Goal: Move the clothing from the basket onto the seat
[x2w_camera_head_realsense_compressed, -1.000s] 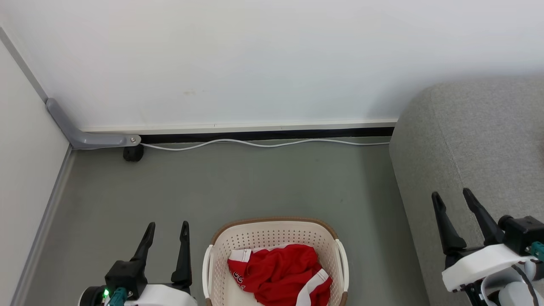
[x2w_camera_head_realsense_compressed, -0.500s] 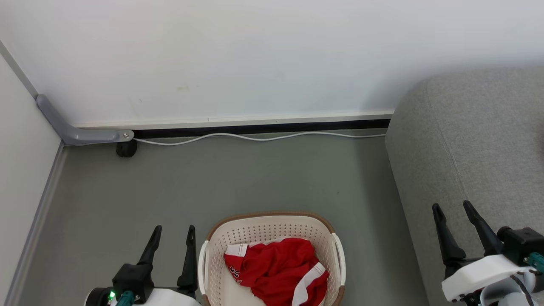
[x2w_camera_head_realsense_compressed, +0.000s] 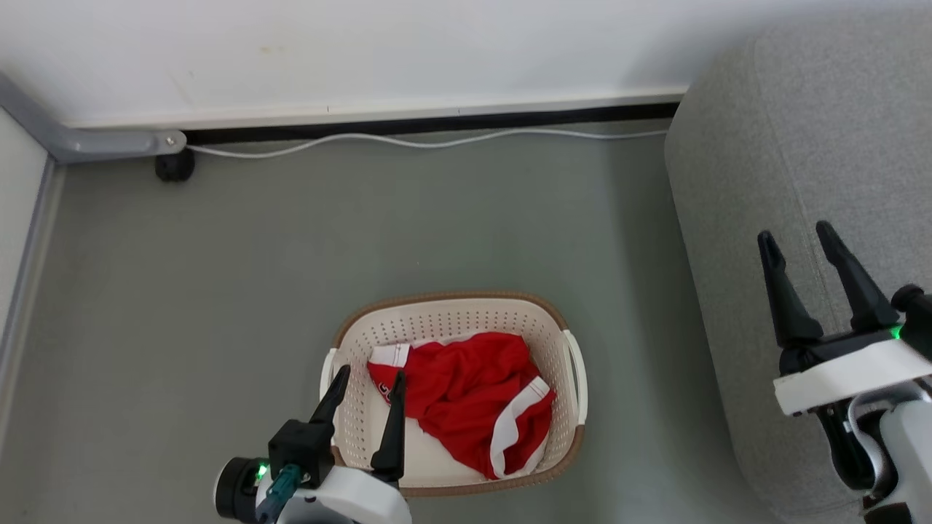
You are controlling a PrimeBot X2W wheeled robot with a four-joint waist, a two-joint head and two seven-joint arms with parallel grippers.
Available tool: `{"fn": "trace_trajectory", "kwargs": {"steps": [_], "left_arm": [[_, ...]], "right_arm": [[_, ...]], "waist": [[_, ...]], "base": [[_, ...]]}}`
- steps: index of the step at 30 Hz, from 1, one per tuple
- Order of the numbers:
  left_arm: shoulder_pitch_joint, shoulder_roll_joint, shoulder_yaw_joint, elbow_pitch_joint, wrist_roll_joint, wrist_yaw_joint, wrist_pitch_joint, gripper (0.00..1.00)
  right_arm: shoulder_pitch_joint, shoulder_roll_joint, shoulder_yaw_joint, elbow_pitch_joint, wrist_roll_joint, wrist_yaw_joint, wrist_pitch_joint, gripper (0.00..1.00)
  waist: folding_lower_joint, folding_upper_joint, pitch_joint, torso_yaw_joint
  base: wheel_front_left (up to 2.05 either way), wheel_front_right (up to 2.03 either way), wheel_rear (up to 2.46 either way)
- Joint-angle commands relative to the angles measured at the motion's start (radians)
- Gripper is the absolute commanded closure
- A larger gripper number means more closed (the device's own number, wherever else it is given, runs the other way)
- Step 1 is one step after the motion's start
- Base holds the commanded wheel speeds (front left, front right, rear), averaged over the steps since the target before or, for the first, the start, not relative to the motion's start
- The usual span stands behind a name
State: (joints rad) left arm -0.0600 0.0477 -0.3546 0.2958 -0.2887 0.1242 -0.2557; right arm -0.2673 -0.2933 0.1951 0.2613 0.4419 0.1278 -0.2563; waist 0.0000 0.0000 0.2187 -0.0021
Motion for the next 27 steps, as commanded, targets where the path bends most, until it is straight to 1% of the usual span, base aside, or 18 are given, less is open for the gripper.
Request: {"fn": "trace_trajectory", "kwargs": {"steps": [1, 9, 14, 15, 18, 20, 27], "left_arm": [[-0.07, 0.003, 0.0, -0.001, -0.024, 0.02, -0.006, 0.0], [-0.261, 0.003, -0.141, 0.104, -0.096, 0.068, -0.006, 0.0], [-0.391, 0.003, -0.221, 0.194, -0.159, 0.094, -0.006, 0.0], [-0.391, 0.003, -0.221, 0.194, -0.159, 0.094, -0.006, 0.0], [-0.462, 0.003, -0.272, 0.248, -0.188, 0.096, -0.006, 0.0], [-0.527, 0.003, -0.316, 0.3, -0.229, 0.102, -0.006, 0.0], [-0.668, 0.003, -0.465, 0.451, -0.317, 0.092, -0.006, 0.0]], "right_arm": [[-0.042, -0.034, 0.022, -0.048, 0.018, 0.003, -0.006, 0.0], [-0.159, -0.108, 0.048, -0.15, 0.07, 0.003, -0.006, 0.0], [-0.22, -0.148, 0.067, -0.205, 0.083, 0.003, -0.006, 0.0], [-0.22, -0.148, 0.067, -0.205, 0.083, 0.003, -0.006, 0.0], [-0.253, -0.162, 0.071, -0.236, 0.091, 0.003, -0.006, 0.0], [-0.281, -0.174, 0.075, -0.271, 0.098, 0.003, -0.006, 0.0], [-0.318, -0.192, 0.09, -0.334, 0.096, 0.003, -0.006, 0.0]], "waist": [[0.0, 0.0, 0.104, -0.022], [0.0, 0.0, 0.33, -0.057], [0.0, 0.0, 0.448, -0.065], [0.0, 0.0, 0.448, -0.065], [0.0, 0.0, 0.505, -0.07], [0.0, 0.0, 0.555, -0.068], [0.0, 0.0, 0.639, -0.069]], "base": [[0.0, 0.0, 0.0], [0.0, 0.0, 0.0], [0.0, 0.0, 0.0], [0.0, 0.0, 0.0], [0.0, 0.0, 0.0], [0.0, 0.0, 0.0], [0.0, 0.0, 0.0]]}}
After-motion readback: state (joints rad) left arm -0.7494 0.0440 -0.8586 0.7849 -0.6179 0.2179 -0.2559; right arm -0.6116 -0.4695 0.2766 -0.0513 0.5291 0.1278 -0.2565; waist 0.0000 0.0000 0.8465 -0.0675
